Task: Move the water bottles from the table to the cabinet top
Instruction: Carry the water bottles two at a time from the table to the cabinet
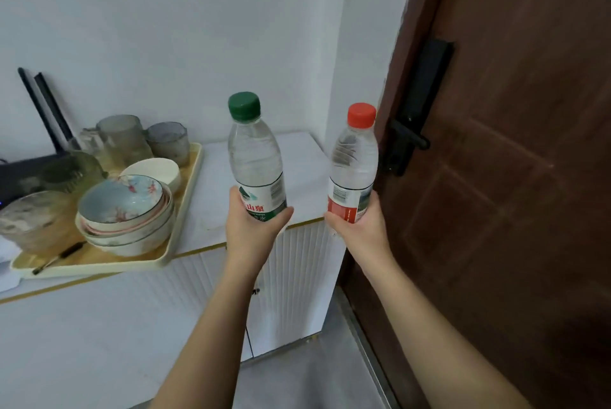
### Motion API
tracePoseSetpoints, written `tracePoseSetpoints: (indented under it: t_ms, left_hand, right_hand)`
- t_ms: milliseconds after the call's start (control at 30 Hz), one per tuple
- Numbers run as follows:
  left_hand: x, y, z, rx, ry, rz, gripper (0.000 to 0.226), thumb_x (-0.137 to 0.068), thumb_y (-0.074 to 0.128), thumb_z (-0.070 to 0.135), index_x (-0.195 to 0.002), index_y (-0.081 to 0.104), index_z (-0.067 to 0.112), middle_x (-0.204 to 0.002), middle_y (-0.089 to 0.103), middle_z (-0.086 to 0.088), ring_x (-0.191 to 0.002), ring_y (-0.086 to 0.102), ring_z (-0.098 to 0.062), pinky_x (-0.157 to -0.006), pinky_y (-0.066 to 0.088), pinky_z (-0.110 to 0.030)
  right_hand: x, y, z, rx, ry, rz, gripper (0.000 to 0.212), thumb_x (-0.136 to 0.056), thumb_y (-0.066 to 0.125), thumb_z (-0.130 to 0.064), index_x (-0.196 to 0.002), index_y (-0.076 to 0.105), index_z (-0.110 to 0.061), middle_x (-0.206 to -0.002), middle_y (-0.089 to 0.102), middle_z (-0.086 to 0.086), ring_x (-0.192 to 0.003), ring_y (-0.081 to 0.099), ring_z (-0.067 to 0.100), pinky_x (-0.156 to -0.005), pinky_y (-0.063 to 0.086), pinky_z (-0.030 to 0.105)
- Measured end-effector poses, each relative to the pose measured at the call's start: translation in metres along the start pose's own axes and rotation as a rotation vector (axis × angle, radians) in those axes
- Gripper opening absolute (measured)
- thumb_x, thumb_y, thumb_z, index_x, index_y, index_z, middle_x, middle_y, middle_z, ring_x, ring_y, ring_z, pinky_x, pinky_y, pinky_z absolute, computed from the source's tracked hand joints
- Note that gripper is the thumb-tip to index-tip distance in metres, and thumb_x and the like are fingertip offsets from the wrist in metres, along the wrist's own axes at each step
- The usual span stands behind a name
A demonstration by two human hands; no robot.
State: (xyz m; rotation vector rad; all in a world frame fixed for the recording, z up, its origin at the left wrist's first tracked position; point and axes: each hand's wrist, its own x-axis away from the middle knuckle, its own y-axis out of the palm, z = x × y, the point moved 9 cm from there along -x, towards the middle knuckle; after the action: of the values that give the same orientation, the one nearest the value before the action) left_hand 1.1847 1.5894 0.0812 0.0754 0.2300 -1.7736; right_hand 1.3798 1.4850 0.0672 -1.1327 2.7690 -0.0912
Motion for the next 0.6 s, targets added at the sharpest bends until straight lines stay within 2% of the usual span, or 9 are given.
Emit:
tracePoseSetpoints:
  t_ms: [100, 200, 267, 333, 400, 533, 600]
  left_hand:
    - [-0.017, 0.011, -0.011, -0.039, -0.04, 0.036, 0.06, -0.069, 0.083, 0.008, -0.114, 0.045, 0.02, -0.096, 0.061, 0.012, -0.088, 0.06, -0.001, -0.064, 0.045, -0.012]
    - [-0.034, 0.02, -0.025, -0.076, -0.085, 0.055, 0.061, -0.069, 0.082, 0.008, -0.114, 0.044, 0.021, -0.096, 0.062, 0.012, -0.088, 0.06, -0.001, -0.065, 0.044, -0.016]
    - [-0.045, 0.026, -0.035, -0.086, -0.109, 0.057, 0.061, -0.069, 0.082, 0.008, -0.115, 0.044, 0.021, -0.097, 0.063, 0.01, -0.089, 0.061, -0.003, -0.067, 0.046, -0.018]
    - [-0.057, 0.031, -0.045, -0.1, -0.125, 0.056, 0.062, -0.068, 0.082, 0.008, -0.115, 0.045, 0.021, -0.099, 0.063, 0.008, -0.091, 0.062, -0.006, -0.071, 0.05, -0.022]
    - [-0.071, 0.037, -0.054, -0.106, -0.132, 0.047, 0.062, -0.067, 0.082, 0.008, -0.115, 0.045, 0.021, -0.099, 0.063, 0.008, -0.091, 0.062, -0.007, -0.073, 0.051, -0.024]
    - [-0.1, 0.051, -0.067, -0.095, -0.146, 0.016, 0.062, -0.068, 0.083, 0.007, -0.115, 0.045, 0.019, -0.098, 0.062, 0.01, -0.089, 0.062, -0.004, -0.067, 0.046, -0.016]
    - [-0.114, 0.057, -0.075, -0.089, -0.155, -0.001, 0.062, -0.068, 0.083, 0.007, -0.115, 0.045, 0.02, -0.098, 0.062, 0.011, -0.09, 0.062, -0.004, -0.068, 0.047, -0.017]
  right_hand:
    - [-0.035, 0.011, 0.012, 0.001, 0.03, -0.06, 0.062, -0.072, 0.081, -0.004, -0.118, 0.045, -0.025, -0.104, 0.062, -0.008, -0.092, 0.063, 0.004, -0.061, 0.051, 0.01]
    - [-0.064, 0.024, 0.028, 0.019, 0.049, -0.095, 0.065, -0.072, 0.082, -0.007, -0.12, 0.044, -0.026, -0.108, 0.062, -0.009, -0.098, 0.063, 0.007, -0.072, 0.05, 0.015]
    - [-0.08, 0.033, 0.036, 0.034, 0.054, -0.11, 0.065, -0.072, 0.082, -0.006, -0.123, 0.045, -0.021, -0.11, 0.062, -0.005, -0.099, 0.064, 0.01, -0.077, 0.051, 0.019]
    - [-0.094, 0.04, 0.042, 0.062, 0.053, -0.114, 0.066, -0.071, 0.082, -0.006, -0.125, 0.045, -0.015, -0.111, 0.063, -0.002, -0.098, 0.064, 0.011, -0.076, 0.051, 0.018]
    - [-0.107, 0.047, 0.047, 0.083, 0.051, -0.125, 0.067, -0.071, 0.083, -0.006, -0.126, 0.045, -0.014, -0.109, 0.062, -0.005, -0.093, 0.062, 0.003, -0.074, 0.05, 0.013]
    - [-0.133, 0.059, 0.063, 0.097, 0.069, -0.118, 0.064, -0.071, 0.083, -0.006, -0.122, 0.045, -0.017, -0.103, 0.06, -0.012, -0.093, 0.061, 0.002, -0.081, 0.053, 0.023]
    - [-0.146, 0.063, 0.066, 0.106, 0.066, -0.102, 0.062, -0.071, 0.082, -0.004, -0.118, 0.045, -0.019, -0.101, 0.059, -0.014, -0.09, 0.061, -0.001, -0.077, 0.051, 0.016]
